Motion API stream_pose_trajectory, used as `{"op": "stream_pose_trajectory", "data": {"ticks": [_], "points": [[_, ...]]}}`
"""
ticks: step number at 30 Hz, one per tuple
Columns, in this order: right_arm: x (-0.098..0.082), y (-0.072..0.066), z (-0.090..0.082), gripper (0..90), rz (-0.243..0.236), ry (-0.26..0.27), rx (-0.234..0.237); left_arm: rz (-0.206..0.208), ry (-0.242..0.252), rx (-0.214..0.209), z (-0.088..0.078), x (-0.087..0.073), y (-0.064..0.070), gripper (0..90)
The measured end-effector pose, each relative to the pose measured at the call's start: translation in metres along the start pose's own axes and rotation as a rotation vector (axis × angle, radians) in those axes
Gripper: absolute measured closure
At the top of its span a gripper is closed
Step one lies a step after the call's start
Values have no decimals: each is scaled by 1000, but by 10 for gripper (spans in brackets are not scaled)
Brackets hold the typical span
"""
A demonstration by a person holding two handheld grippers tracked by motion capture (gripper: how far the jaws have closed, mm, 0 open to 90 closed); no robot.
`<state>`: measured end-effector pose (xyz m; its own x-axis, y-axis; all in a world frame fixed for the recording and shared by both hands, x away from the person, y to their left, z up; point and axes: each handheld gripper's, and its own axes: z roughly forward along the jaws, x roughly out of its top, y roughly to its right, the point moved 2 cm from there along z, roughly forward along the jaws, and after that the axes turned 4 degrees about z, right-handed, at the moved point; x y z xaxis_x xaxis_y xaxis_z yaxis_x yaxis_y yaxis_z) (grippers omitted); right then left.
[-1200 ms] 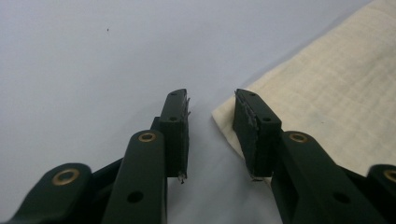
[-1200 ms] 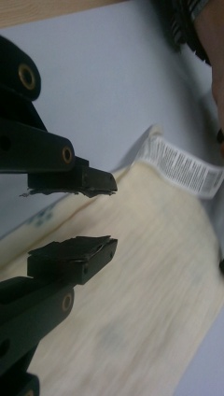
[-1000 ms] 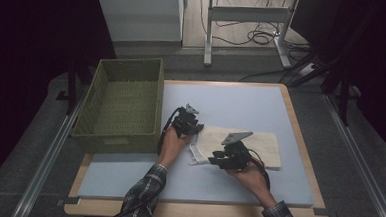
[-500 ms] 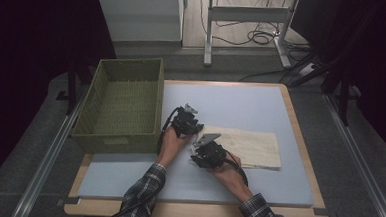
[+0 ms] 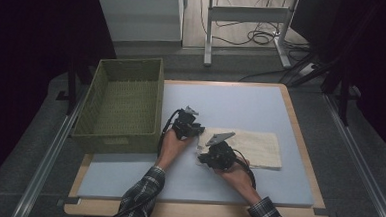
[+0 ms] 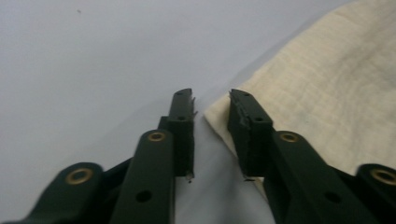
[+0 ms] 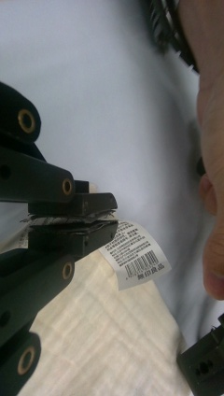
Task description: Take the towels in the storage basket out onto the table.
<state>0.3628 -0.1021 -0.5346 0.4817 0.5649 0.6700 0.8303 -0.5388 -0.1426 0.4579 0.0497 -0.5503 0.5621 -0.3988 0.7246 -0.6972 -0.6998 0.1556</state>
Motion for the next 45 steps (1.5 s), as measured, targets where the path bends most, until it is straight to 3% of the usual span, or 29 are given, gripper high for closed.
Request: {"op": "stream_pose_trajectory", "data": {"ticks": [2,5,13,20,23,31,45], "points": [[-1,-1,-2,853,-3,1,5,-4,2,-21,-1,-1,2,849],[-2,-2,-4,852,2,7,16,14,-3,1,-3,-1,7,890],[5,-7,-1,852,-7,29,45,49,31,109,-28,0,17,894],[5,-9,-19,850,-9,72,32,70,49,114,-33,10,21,892],[1,-3,-36,849,-3,99,6,91,66,107,-29,21,29,891],[-21,21,-76,848,74,175,-41,157,96,82,-10,52,58,890],[-57,52,-121,841,171,253,-95,244,106,47,26,87,97,887]]}}
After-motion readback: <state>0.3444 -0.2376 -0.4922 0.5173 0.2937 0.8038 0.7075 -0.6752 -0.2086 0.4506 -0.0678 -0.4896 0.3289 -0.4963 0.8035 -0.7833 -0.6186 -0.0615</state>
